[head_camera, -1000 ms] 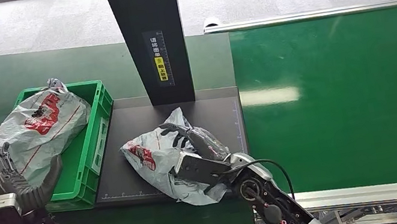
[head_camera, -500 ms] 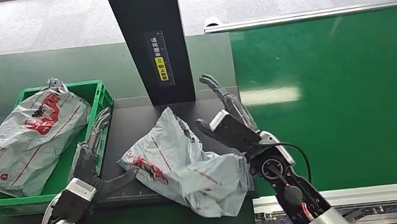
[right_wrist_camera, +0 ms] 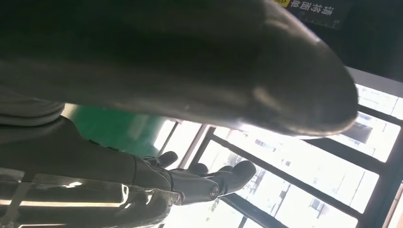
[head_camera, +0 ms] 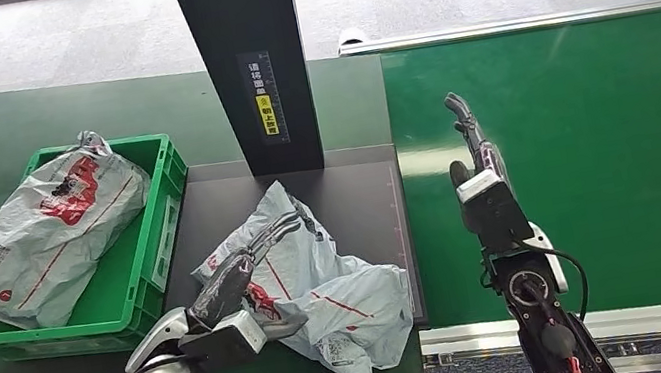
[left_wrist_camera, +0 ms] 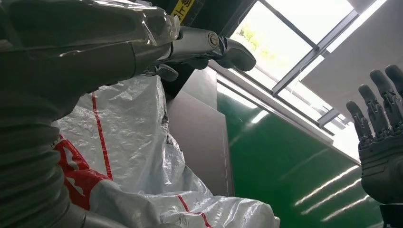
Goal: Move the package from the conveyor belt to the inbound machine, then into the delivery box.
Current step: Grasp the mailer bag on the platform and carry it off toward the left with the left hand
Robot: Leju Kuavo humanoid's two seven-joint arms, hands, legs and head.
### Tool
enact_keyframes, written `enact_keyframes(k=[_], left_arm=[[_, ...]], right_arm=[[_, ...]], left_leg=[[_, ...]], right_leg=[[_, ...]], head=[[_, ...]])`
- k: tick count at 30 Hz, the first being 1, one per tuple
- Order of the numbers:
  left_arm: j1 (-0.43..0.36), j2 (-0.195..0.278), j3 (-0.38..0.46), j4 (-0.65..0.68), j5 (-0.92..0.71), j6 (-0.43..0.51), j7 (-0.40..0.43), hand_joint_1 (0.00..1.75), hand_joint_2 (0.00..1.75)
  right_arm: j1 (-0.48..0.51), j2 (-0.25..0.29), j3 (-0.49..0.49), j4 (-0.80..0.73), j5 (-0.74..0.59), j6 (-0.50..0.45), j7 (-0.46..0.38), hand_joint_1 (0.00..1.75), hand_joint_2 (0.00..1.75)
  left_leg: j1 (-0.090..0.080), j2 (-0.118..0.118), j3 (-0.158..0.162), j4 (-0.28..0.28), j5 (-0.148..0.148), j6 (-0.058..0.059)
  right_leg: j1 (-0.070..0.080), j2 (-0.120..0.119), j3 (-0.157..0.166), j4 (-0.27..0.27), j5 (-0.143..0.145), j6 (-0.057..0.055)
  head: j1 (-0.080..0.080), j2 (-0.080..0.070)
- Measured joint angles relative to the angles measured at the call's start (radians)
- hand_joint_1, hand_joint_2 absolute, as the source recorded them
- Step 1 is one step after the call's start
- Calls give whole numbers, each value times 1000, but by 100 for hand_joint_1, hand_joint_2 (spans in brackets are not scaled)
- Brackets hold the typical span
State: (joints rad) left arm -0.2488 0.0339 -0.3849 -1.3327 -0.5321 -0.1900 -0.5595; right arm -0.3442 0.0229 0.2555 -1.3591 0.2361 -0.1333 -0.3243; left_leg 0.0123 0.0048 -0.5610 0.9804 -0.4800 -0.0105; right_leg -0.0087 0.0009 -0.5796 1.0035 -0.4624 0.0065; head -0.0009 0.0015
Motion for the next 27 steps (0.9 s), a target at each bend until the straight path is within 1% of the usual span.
enact_keyframes(k=[3, 5, 7, 9, 11, 13, 15, 17, 18, 20, 22, 25, 27], left_arm=[[-10, 3, -22, 17, -24, -13, 5, 0, 175], [-24, 1, -54, 53, -72, -10, 13, 0, 175], [-47, -9, -101, 120, -149, 35, 25, 0, 175], [-78, -26, -154, 205, -233, 114, 44, 0, 175], [-119, -49, -201, 293, -307, 205, 74, 0, 175], [-175, -80, -253, 410, -395, 299, 132, 1, 175], [-241, -112, -315, 536, -497, 366, 213, 69, 175], [-304, -138, -378, 633, -596, 386, 290, 136, 175], [-332, -149, -408, 675, -637, 388, 321, 136, 175], [-371, -166, -460, 743, -690, 394, 360, 155, 175], [-395, -177, -495, 791, -710, 401, 376, 175, 175], [-414, -187, -522, 844, -715, 427, 392, 175, 175], [-417, -189, -527, 867, -710, 479, 398, 175, 175]], right_arm=[[10, -5, -13, -18, 0, -10, -1, 0, 0], [26, -8, -29, -42, -3, -28, -7, 0, 0], [45, -12, -50, -71, -11, -43, -21, 0, 0], [61, -14, -68, -97, -19, -51, -37, 0, 0], [74, -15, -78, -120, -25, -54, -50, 0, 87], [86, -14, -83, -144, -28, -54, -59, 0, 175], [93, -13, -84, -163, -29, -55, -63, 0, 175], [93, -11, -84, -171, -34, -58, -64, 0, 175], [92, -9, -84, -173, -37, -58, -64, 0, 175], [92, -5, -84, -173, -42, -59, -64, 0, 175], [92, -2, -84, -174, -44, -59, -64, 0, 175], [92, 3, -84, -175, -44, -59, -67, 0, 175], [92, 7, -84, -176, -43, -59, -69, 0, 175]], left_leg=[[0, 0, 0, 0, 0, 0], [0, -1, 0, 0, 0, 0], [-1, -1, 0, 0, 0, 0], [-2, -1, 0, 0, 0, 0], [-2, 0, 0, 0, 0, 0], [-2, -2, 1, 0, 0, 1], [-2, -4, 1, 0, 0, 1], [-2, -4, 4, 0, 0, 1], [-2, -4, 6, -1, 0, 1], [-2, -4, 10, -1, -1, 2], [-2, -4, 14, -1, -2, 2], [-2, -4, 17, -1, -2, 2], [-2, -4, 18, -1, -1, 2]], right_leg=[[0, 0, 0, 0, 0, 0], [0, -1, 0, 0, 0, 0], [-1, -1, 0, 0, 0, 0], [-2, 0, 0, 0, 0, 0], [-2, 0, 0, 0, 0, 1], [-2, -1, 1, 0, 0, 1], [-2, -2, 3, 0, 0, 1], [-2, -3, 7, 0, 0, 1], [-2, -3, 9, 0, 0, 1], [-2, -3, 14, 0, -1, 1], [-2, -3, 18, -1, -1, 1], [-2, -3, 21, -1, -1, 1], [-2, -3, 21, -1, 0, 1]], head=[[0, 0], [0, 0], [0, 0], [0, 0], [0, 0], [0, 0], [0, 0], [0, 0], [0, 0], [0, 0], [0, 0], [0, 0], [0, 0]])
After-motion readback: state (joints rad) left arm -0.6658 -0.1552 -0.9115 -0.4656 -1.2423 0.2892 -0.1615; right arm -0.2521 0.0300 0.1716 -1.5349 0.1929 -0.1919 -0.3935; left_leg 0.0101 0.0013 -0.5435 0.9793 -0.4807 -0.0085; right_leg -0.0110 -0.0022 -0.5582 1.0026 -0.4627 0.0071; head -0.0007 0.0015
